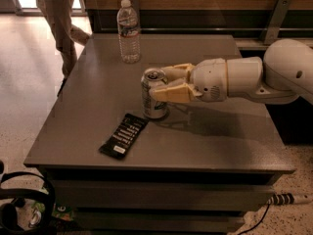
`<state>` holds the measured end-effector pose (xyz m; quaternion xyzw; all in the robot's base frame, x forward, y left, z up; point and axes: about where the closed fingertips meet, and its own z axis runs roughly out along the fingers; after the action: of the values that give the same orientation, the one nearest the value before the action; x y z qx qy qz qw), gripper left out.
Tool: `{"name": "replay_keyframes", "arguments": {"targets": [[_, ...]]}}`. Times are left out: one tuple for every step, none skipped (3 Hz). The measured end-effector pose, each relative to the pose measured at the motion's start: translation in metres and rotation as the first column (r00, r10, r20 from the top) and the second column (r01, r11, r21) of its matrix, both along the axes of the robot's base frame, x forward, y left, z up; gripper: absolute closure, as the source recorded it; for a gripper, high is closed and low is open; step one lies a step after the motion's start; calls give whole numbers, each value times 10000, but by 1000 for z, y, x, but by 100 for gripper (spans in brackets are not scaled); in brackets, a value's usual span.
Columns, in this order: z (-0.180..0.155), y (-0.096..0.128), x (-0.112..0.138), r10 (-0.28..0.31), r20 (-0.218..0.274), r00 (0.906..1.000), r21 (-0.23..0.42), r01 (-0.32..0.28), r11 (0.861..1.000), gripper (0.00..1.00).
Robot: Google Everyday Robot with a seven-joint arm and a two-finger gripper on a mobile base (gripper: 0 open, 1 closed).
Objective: Move 7up can near rxbar chocolate
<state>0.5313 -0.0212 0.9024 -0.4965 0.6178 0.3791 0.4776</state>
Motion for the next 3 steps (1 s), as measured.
{"name": "replay_keyframes", "arguments": {"targets": [[-10,8,-6,363,-183,9992,-25,-363,9993,100],[-10,10,-7,403,-179,9990,-26,-403,9992,84],[-9,12,-7,445,-176,9989,-29,-446,9990,61]]}}
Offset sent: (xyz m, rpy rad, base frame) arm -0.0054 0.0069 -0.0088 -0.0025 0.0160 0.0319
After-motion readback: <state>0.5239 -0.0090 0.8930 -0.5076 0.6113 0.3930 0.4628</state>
